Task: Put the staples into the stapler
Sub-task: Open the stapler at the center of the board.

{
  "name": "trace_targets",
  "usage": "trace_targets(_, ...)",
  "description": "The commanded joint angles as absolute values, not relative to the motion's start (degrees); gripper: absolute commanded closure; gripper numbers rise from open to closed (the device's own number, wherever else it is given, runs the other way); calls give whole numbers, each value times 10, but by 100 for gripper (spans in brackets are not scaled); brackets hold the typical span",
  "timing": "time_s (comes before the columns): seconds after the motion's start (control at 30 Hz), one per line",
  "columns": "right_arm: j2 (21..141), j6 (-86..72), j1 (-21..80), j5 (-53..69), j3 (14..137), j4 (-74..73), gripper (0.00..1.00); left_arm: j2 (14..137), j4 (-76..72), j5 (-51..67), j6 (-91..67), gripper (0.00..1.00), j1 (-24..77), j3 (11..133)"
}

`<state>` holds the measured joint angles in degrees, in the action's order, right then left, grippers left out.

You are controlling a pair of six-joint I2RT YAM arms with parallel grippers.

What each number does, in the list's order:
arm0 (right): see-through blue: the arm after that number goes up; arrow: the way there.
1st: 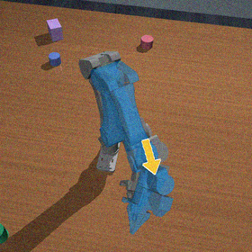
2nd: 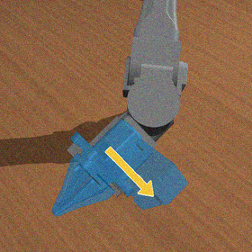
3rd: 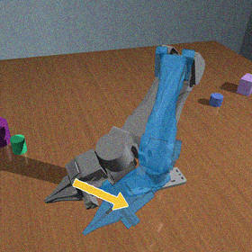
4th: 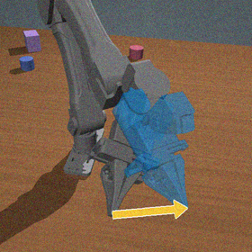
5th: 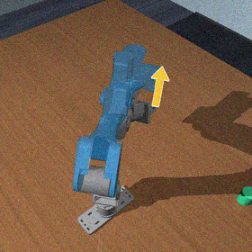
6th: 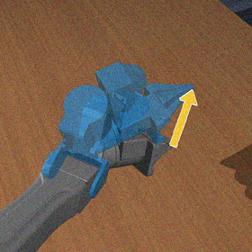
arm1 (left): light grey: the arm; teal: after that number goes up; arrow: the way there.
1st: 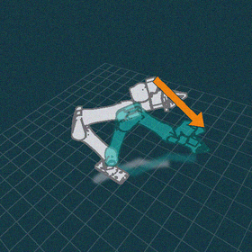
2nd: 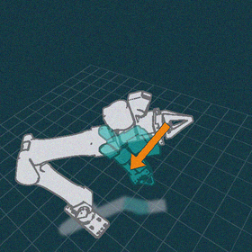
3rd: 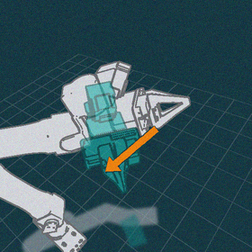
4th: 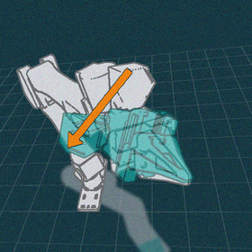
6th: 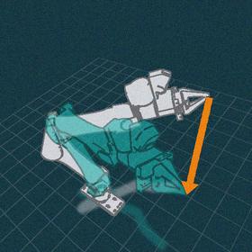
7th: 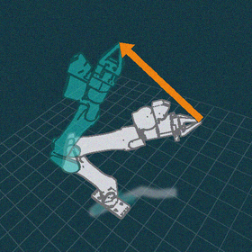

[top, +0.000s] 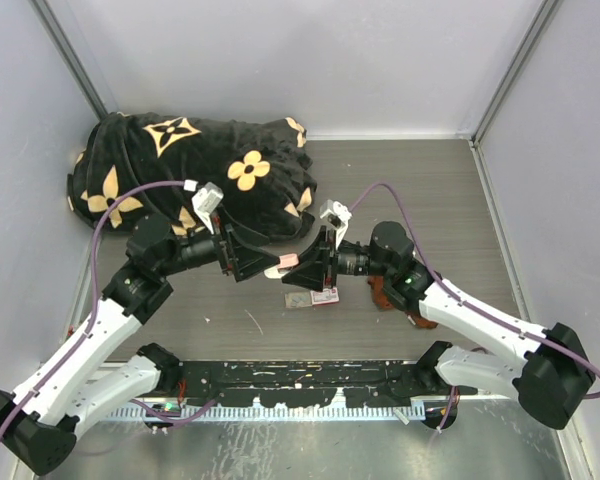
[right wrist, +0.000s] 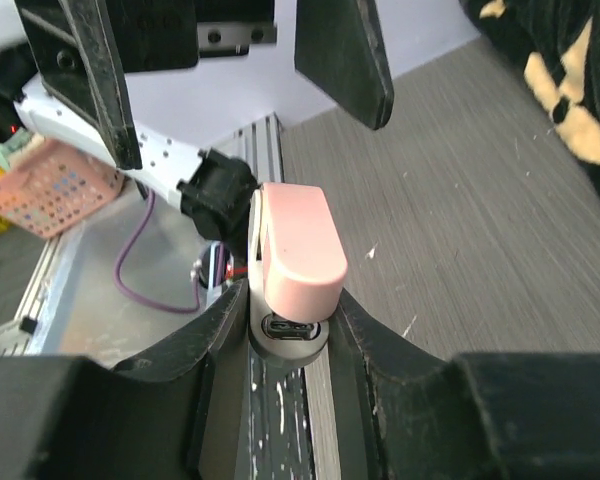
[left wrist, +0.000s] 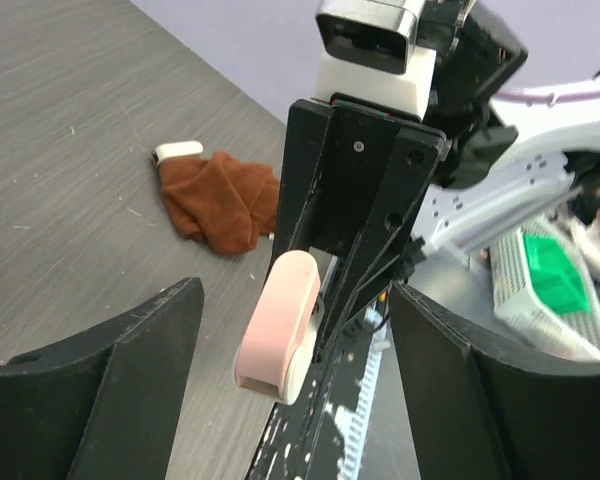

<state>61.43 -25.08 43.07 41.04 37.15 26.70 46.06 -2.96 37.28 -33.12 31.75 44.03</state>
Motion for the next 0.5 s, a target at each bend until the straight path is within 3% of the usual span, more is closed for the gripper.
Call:
trace_targets(0.0, 598, -143, 434, 464, 429, 92, 99, 504, 87, 452, -222, 26, 324, 504)
trace_targets(0.47, 615, -121, 435, 542, 467, 18, 99, 591, 113, 494, -185, 44, 395, 532)
